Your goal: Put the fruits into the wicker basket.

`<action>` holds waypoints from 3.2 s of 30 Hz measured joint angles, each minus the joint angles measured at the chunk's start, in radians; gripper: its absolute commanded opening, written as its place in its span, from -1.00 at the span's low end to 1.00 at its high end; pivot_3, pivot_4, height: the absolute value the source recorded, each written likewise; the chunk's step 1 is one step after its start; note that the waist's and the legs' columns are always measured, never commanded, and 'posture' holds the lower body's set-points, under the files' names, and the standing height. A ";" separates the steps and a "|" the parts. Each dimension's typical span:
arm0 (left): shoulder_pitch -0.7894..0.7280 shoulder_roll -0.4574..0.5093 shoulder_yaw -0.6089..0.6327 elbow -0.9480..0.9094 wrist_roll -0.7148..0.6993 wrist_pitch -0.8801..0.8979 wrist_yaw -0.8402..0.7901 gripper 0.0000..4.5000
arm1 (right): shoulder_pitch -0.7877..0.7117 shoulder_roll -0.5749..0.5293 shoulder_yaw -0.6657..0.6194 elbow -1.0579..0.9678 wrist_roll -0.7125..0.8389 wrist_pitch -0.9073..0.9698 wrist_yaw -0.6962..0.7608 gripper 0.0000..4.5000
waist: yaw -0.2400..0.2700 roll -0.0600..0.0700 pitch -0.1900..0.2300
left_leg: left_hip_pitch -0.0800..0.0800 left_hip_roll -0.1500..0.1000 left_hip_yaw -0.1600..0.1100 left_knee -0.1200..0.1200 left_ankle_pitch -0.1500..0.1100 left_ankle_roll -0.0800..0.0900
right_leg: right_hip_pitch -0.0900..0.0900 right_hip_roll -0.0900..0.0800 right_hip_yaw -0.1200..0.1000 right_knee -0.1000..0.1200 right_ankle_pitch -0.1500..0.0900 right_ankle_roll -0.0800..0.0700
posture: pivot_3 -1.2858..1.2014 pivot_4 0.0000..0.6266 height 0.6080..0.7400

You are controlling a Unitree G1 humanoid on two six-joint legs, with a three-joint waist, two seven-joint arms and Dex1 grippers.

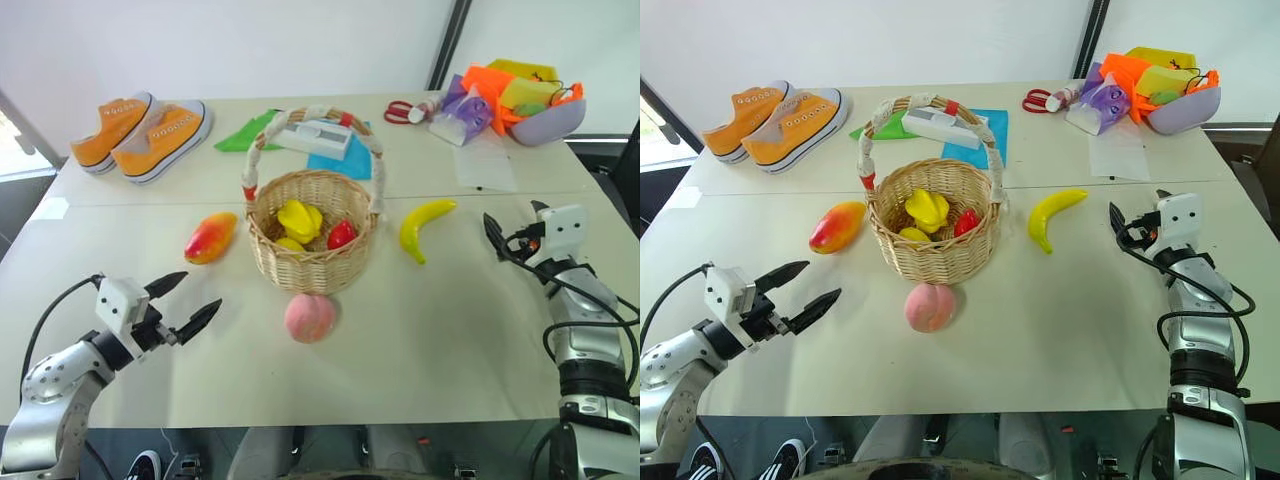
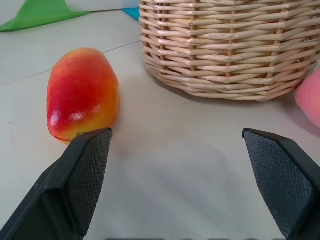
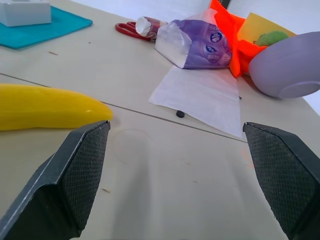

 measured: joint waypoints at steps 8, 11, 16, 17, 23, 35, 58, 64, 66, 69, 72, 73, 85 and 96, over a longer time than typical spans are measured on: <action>-0.071 -0.018 -0.003 0.016 0.017 -0.028 0.005 1.00 | -0.004 0.000 0.003 0.001 0.000 0.000 -0.001 0.98 | 0.003 0.000 0.000 | 0.000 0.000 0.000 0.000 0.000 0.000 | 0.000 0.000 0.000 0.000 0.000 0.000 | 0.03 -0.52 1.00; -0.074 -0.022 -0.020 0.025 0.013 -0.044 -0.022 1.00 | 0.000 0.000 0.002 -0.002 0.001 0.002 -0.001 0.98 | 0.000 0.000 0.000 | 0.000 0.000 0.000 0.000 0.000 0.000 | 0.000 0.000 0.000 0.000 0.000 0.000 | 0.03 -0.52 1.00; -0.094 -0.030 -0.026 0.040 0.003 -0.054 -0.044 1.00 | 0.021 0.000 0.002 -0.029 0.003 0.011 -0.001 0.98 | 0.002 0.000 0.000 | 0.000 0.000 0.000 0.000 0.000 0.000 | 0.000 0.000 0.000 0.000 0.000 0.000 | 0.03 -0.52 1.00; -0.102 -0.029 -0.026 0.045 -0.001 -0.054 -0.047 1.00 | 0.021 0.000 0.002 -0.034 0.003 0.012 -0.001 0.98 | 0.001 0.000 0.000 | 0.000 0.000 0.000 0.000 0.000 0.000 | 0.000 0.000 0.000 0.000 0.000 0.000 | 0.03 -0.52 1.00; -0.112 -0.028 -0.025 0.058 -0.009 -0.067 -0.070 1.00 | 0.028 0.000 0.002 -0.052 0.005 0.016 -0.001 0.98 | 0.001 0.000 0.000 | 0.000 0.000 0.000 0.000 0.000 0.000 | 0.000 0.000 0.000 0.000 0.000 0.000 | 0.03 -0.52 1.00; -0.118 -0.028 -0.026 0.071 -0.011 -0.115 -0.095 1.00 | 0.072 0.003 0.009 -0.186 0.081 0.124 0.058 0.98 | 0.003 0.000 0.000 | 0.000 0.000 0.000 0.000 0.000 0.000 | 0.000 0.000 0.000 0.000 0.000 0.000 | 0.03 -0.52 1.00; -0.057 0.119 -0.021 -0.161 -0.181 0.005 -0.272 1.00 | 0.066 0.134 0.309 -0.727 0.100 0.933 -0.250 0.98 | 0.004 0.000 0.000 | -0.003 0.000 0.000 -0.001 0.000 0.000 | -0.003 0.000 0.000 -0.002 -0.001 -0.002 | 0.03 -0.52 1.00; -0.067 0.111 -0.034 -0.161 -0.170 0.003 -0.258 1.00 | 0.059 0.171 0.316 -0.662 0.041 0.920 -0.277 0.87 | 0.001 0.000 0.000 | -0.002 0.000 0.000 -0.001 0.000 0.000 | -0.002 0.000 0.000 -0.002 0.000 0.000 | 0.03 -0.52 1.00; -0.065 0.107 -0.035 -0.161 -0.170 0.003 -0.256 1.00 | 0.051 0.182 0.315 -0.648 0.031 0.911 -0.282 0.56 | 0.001 0.000 0.000 | -0.002 0.000 0.000 -0.001 0.000 0.000 | -0.002 0.000 0.000 -0.002 0.000 -0.001 | 0.03 -0.52 1.00; -0.064 0.107 -0.035 -0.161 -0.174 0.004 -0.256 1.00 | 0.046 0.201 0.305 -0.637 0.031 0.909 -0.286 -0.06 | 0.002 0.000 0.000 | -0.002 0.000 0.000 -0.001 0.000 0.000 | -0.002 0.000 0.000 -0.002 0.000 0.000 | 0.03 -0.52 1.00; -0.064 0.107 -0.035 -0.159 -0.177 0.004 -0.259 1.00 | 0.047 0.200 0.301 -0.635 0.020 0.906 -0.287 -0.67 | 0.003 0.000 0.000 | -0.003 0.000 0.000 -0.001 0.000 0.000 | -0.002 0.000 0.000 -0.002 0.000 0.000 | 0.03 -0.52 1.00; -0.064 0.106 -0.035 -0.158 -0.177 0.004 -0.259 1.00 | 0.047 0.200 0.297 -0.635 0.018 0.904 -0.288 -0.73 | 0.003 0.000 0.000 | -0.003 0.000 0.000 -0.001 0.000 0.000 | -0.002 0.000 0.000 -0.002 0.000 0.000 | 0.03 -0.52 1.00; -0.090 0.061 -0.025 -0.092 -0.203 0.016 -0.233 1.00 | 0.189 0.139 0.013 -0.743 0.166 0.550 -0.057 -0.76 | -0.002 0.000 0.000 | -0.002 0.001 0.000 -0.001 0.000 0.001 | -0.002 0.001 -0.001 -0.002 0.000 0.000 | 0.03 -0.52 1.00; -0.118 0.049 -0.002 0.007 -0.197 -0.005 -0.233 1.00 | 0.306 0.118 0.051 -0.974 0.274 0.196 0.232 -0.76 | 0.003 0.000 0.000 | -0.001 0.001 0.000 0.000 0.000 0.001 | 0.000 0.001 0.000 -0.002 0.000 0.000 | 0.03 -0.52 1.00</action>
